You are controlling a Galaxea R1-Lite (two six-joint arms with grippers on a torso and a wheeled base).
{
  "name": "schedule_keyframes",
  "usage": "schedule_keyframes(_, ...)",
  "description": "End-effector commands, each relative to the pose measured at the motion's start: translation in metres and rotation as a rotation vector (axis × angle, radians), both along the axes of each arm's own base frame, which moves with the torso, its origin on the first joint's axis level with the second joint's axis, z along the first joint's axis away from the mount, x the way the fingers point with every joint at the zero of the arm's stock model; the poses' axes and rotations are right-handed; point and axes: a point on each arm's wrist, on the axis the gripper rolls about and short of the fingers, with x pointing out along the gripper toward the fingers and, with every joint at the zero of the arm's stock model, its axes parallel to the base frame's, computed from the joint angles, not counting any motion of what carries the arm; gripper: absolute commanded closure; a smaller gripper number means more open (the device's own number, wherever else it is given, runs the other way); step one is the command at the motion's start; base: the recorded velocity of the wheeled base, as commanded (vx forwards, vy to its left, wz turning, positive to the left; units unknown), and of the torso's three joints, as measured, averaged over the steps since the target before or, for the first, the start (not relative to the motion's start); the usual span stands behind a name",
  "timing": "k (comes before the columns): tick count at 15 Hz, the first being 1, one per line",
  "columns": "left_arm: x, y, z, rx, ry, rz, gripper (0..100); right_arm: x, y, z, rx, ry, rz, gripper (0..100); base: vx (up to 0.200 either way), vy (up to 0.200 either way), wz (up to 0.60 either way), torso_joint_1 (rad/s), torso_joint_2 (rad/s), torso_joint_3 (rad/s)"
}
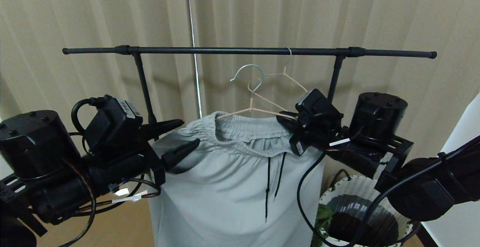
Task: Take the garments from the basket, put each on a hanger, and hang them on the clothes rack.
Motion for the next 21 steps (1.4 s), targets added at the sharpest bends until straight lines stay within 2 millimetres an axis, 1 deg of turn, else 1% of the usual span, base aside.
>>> schedule_keyframes(1, -0.005, 0.007, -0.002, 0.003, 0.008, 0.02, 0, 0.002, -0.013, 0.008, 0.013, -0.021, -0.045, 100, 0.0, 0.0, 0.0, 0.0, 0.0, 0.0)
schedule_keyframes(2, -0.007, 0.013, -0.004, 0.008, 0.013, 0.041, 0, 0.002, -0.02, 0.01, 0.015, -0.022, -0.066, 100, 0.0, 0.0, 0.0, 0.0, 0.0, 0.0)
schedule_keyframes(3, -0.012, 0.02, -0.008, 0.013, 0.027, 0.062, 0, 0.002, -0.031, 0.012, 0.015, -0.023, -0.095, 100, 0.0, 0.0, 0.0, 0.0, 0.0, 0.0)
schedule_keyframes(5, -0.018, 0.028, -0.012, 0.016, 0.042, 0.087, 0, 0.001, -0.043, 0.015, 0.02, -0.03, -0.125, 100, 0.0, 0.0, 0.0, 0.0, 0.0, 0.0)
schedule_keyframes(6, -0.02, 0.032, -0.017, 0.021, 0.059, 0.101, 0, 0.0, -0.049, 0.017, 0.02, -0.031, -0.144, 100, 0.0, 0.0, 0.0, 0.0, 0.0, 0.0)
schedule_keyframes(7, -0.024, 0.042, -0.025, 0.03, 0.091, 0.147, 0, -0.003, -0.06, 0.019, 0.02, -0.033, -0.176, 100, 0.0, 0.0, 0.0, 0.0, 0.0, 0.0)
schedule_keyframes(8, -0.03, 0.05, -0.029, 0.029, 0.099, 0.178, 0, -0.005, -0.067, 0.02, 0.021, -0.032, -0.198, 100, 0.0, 0.0, 0.0, 0.0, 0.0, 0.0)
schedule_keyframes(9, -0.036, 0.053, -0.038, 0.036, 0.132, 0.19, 0, -0.008, -0.07, 0.024, 0.027, -0.041, -0.205, 100, 0.0, 0.0, 0.0, 0.0, 0.0, 0.0)
schedule_keyframes(11, -0.041, 0.053, -0.049, 0.043, 0.188, 0.185, 0, -0.012, -0.072, 0.029, 0.047, -0.048, -0.203, 100, 0.0, 0.0, 0.0, 0.0, 0.0, 0.0)
schedule_keyframes(12, -0.043, 0.054, -0.059, 0.06, 0.237, 0.183, 0, -0.017, -0.071, 0.034, 0.076, -0.05, -0.194, 100, 0.0, 0.0, 0.0, 0.0, 0.0, 0.0)
schedule_keyframes(13, -0.042, 0.053, -0.06, 0.061, 0.245, 0.18, 0, -0.019, -0.072, 0.037, 0.093, -0.052, -0.191, 100, 0.0, 0.0, 0.0, 0.0, 0.0, 0.0)
schedule_keyframes(14, -0.04, 0.052, -0.06, 0.059, 0.243, 0.18, 0, -0.02, -0.072, 0.039, 0.098, -0.056, -0.188, 100, 0.0, 0.0, 0.0, 0.0, 0.0, 0.0)
schedule_keyframes(15, -0.031, 0.05, -0.056, 0.052, 0.227, 0.18, 0, -0.023, -0.069, 0.042, 0.112, -0.061, -0.169, 100, 0.0, 0.0, 0.0, 0.0, 0.0, 0.0)
schedule_keyframes(18, -0.014, 0.046, -0.052, 0.049, 0.212, 0.18, 0, -0.029, -0.061, 0.046, 0.131, -0.061, -0.117, 100, 0.0, 0.0, 0.0, 0.0, 0.0, 0.0)
schedule_keyframes(21, -0.006, 0.041, -0.049, 0.046, 0.197, 0.165, 0, -0.032, -0.053, 0.047, 0.133, -0.062, -0.089, 100, 0.0, 0.0, 0.0, 0.0, 0.0, 0.0)
